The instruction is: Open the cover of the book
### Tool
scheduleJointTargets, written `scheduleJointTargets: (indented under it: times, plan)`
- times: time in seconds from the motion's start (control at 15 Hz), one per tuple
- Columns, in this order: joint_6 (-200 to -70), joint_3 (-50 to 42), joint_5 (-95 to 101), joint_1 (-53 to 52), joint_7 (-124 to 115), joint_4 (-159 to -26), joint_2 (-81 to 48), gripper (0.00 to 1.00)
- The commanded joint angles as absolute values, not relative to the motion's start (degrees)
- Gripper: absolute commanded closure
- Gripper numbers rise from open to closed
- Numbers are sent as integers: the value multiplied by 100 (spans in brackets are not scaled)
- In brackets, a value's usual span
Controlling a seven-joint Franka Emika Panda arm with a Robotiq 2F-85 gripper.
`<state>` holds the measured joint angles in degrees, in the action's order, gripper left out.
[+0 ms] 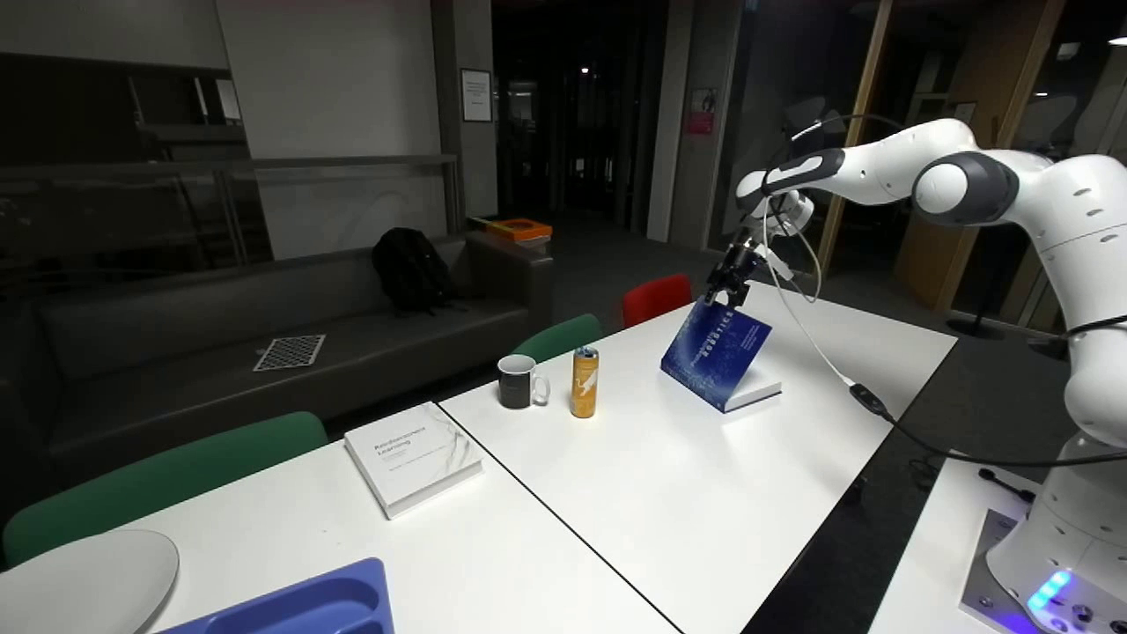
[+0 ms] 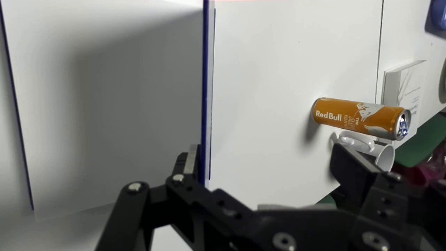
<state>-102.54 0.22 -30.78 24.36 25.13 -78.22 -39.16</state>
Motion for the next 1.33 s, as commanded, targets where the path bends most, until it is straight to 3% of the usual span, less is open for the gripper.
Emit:
scheduleJointTargets:
  times: [0.0, 0.6, 1.27]
  plan:
    - [-10702, 39, -3089, 2179, 2408, -8573, -3321, 0]
    - [-11481, 69, -2914, 1484, 2328, -9406, -2751, 0]
    - [-11491, 174, -2958, 1099, 2349, -10142, -2250, 0]
